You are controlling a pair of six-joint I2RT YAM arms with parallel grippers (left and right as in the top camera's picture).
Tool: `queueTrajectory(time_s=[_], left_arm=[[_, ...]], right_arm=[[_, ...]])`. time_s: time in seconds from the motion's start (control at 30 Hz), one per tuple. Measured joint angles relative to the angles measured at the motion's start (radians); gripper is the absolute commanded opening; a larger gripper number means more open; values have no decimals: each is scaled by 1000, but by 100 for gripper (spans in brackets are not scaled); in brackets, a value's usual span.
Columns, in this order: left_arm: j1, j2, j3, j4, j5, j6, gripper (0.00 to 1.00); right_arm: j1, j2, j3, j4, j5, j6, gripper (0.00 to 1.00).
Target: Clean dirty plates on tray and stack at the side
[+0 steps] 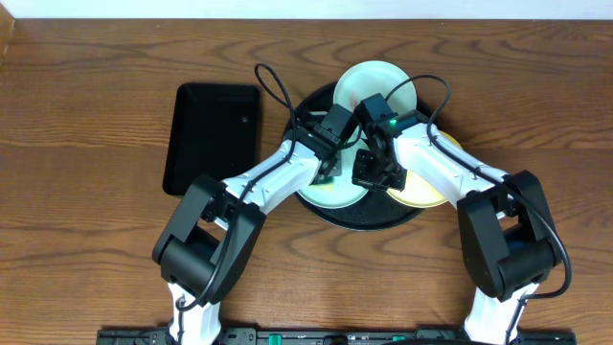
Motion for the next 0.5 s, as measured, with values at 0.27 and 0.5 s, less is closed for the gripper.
queueTrajectory(time_s=[0.27,0.5], left_arm=[[1,4,-4,-11,-177,45,8],[14,-79,-26,-14,-259,51,8]], right_arm=[[1,0,3,-2,-21,0,2],[7,0,4,-16,-15,-1,2]])
